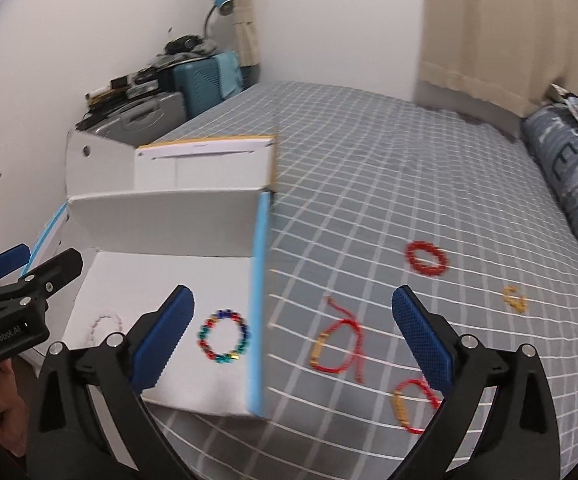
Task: Organize jewelry
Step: 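Move both tools back over the bed toward remaining bracelets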
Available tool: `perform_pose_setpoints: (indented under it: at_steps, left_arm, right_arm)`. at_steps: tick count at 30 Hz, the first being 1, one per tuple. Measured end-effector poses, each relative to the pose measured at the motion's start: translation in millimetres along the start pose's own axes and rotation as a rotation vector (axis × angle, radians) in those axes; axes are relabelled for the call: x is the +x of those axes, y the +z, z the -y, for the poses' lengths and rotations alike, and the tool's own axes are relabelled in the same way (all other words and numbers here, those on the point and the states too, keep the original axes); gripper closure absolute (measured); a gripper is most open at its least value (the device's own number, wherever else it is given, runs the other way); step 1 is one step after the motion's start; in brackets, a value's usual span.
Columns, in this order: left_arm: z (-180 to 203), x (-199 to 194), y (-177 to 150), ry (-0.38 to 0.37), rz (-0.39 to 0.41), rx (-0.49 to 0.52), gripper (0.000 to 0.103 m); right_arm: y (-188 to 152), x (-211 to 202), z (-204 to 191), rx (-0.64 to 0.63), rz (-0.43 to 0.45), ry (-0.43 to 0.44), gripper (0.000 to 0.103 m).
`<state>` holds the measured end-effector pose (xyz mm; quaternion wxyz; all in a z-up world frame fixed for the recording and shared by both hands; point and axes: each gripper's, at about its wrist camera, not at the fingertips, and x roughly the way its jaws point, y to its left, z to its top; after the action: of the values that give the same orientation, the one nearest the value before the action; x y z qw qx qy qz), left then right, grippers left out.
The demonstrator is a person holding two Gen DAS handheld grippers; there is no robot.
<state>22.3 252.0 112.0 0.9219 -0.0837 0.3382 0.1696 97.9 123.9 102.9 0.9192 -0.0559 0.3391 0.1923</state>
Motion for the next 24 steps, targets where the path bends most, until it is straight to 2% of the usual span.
perform_pose_setpoints:
  at_steps: [14, 24]
  left_arm:
    - [102.8, -10.3, 0.1, -0.110, -0.007, 0.097, 0.006]
    - [164.6, -5.7, -12.5, -0.175, -0.052, 0.167, 0.006]
  right_arm:
    - [-19.0, -43.3, 101.6, 0.109, -0.009, -0.107, 0.008]
    - [-41.9, -70.4, 163.9, 0.190, -0.021, -0.168, 0.008]
